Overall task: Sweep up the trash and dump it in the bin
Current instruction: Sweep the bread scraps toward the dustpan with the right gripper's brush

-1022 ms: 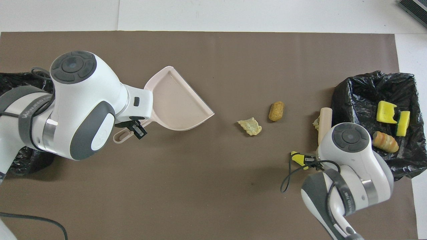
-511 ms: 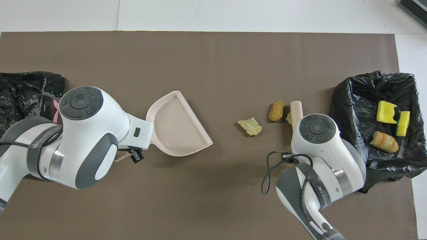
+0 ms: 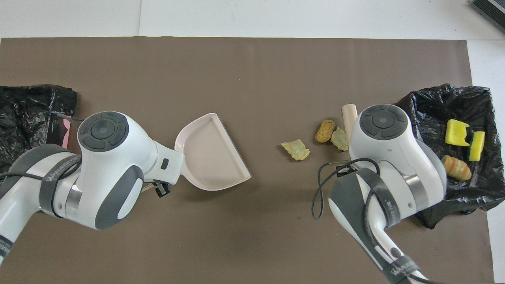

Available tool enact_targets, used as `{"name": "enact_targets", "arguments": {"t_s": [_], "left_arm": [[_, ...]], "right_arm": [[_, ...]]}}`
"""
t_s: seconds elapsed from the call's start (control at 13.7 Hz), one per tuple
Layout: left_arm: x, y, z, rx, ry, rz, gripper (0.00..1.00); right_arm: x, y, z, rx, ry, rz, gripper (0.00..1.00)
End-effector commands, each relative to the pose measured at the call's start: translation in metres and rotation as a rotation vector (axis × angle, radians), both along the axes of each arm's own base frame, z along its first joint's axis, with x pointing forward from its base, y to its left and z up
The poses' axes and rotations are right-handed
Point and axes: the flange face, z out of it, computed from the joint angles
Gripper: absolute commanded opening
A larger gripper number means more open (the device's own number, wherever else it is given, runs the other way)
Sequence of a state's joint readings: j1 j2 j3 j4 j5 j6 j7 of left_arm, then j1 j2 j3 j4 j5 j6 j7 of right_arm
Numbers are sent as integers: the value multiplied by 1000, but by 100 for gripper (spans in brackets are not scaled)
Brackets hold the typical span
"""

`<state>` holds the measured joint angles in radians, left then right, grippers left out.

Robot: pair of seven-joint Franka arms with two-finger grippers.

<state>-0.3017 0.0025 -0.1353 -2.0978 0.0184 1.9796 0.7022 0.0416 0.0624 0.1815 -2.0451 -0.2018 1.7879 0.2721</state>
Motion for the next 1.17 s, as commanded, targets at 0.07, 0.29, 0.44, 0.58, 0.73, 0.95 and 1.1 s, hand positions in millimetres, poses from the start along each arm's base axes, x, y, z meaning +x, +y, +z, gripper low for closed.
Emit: {"name": "enact_targets", "arguments": {"t_s": [0.07, 0.29, 0.44, 0.58, 0.73, 0.95, 1.1], "left_arm": [[-4, 4, 1, -11, -43, -117, 0], [-4, 5, -4, -12, -38, -116, 0], [-4, 6, -8, -13, -42, -109, 0], [-4, 7, -9, -17, -45, -91, 0], [-4, -1, -17, -19, -50, -75, 0], [-8, -8, -20, -8, -33, -49, 0], [-13, -19, -22, -5, -32, -35, 0]], "right_arm": [[-14, -21, -21, 37, -1, 99, 0], [-7, -6, -42, 73, 3, 156, 0], [-4, 17, -50, 92, 8, 186, 0], [-4, 46, -57, 133, 18, 198, 0], [-4, 64, -61, 164, 28, 202, 0], [-12, 99, -63, 201, 22, 237, 0], [-18, 121, -66, 227, 10, 227, 0]]}}
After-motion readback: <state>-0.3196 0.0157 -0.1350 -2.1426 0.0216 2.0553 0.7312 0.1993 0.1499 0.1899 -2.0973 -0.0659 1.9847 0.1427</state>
